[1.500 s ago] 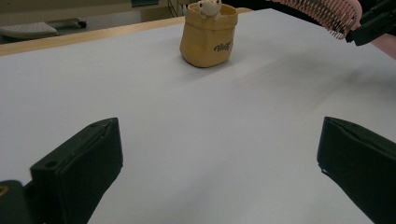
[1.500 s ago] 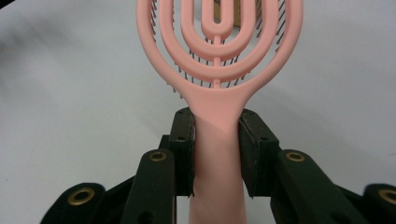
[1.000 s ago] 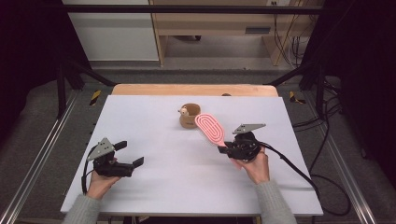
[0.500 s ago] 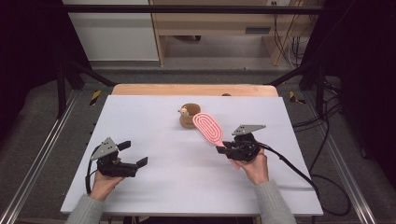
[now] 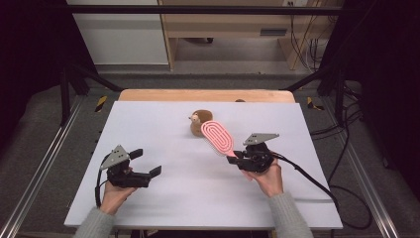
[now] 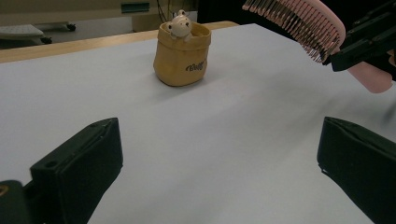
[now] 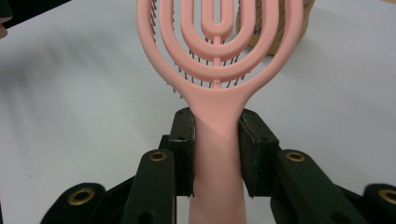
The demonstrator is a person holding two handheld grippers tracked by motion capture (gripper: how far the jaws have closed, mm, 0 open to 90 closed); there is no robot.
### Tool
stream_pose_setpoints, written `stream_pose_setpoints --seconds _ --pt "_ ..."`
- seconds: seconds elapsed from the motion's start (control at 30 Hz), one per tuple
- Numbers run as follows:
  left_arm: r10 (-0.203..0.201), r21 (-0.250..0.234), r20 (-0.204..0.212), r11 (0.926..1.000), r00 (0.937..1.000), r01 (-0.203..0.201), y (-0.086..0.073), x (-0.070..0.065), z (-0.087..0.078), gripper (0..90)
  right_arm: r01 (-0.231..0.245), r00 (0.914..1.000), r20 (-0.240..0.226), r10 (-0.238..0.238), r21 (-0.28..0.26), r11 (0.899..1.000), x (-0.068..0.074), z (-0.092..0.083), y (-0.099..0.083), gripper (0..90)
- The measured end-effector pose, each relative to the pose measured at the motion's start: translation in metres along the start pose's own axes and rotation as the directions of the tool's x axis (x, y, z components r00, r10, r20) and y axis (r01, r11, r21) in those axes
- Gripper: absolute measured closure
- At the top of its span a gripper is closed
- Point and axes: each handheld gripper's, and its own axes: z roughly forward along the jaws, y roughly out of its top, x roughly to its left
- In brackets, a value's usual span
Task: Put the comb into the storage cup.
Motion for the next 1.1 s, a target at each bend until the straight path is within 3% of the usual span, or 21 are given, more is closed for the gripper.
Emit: stream_pose_setpoints --seconds 0.63,1.1 --pt "-0.023 0.022 0.02 0.9995 0.9995 0.022 0.013 -0.013 0.013 0.1 0.017 0.9998 -0.004 -0.017 -0.004 1.0 0.005 0.001 0.002 69.7" --pt "-0.031 0.008 0.049 0.9995 0.9983 0.031 0.031 -0.025 0.029 0.1 0.023 0.9997 -0.006 -0.023 -0.015 1.0 0.006 0.0 0.003 69.7"
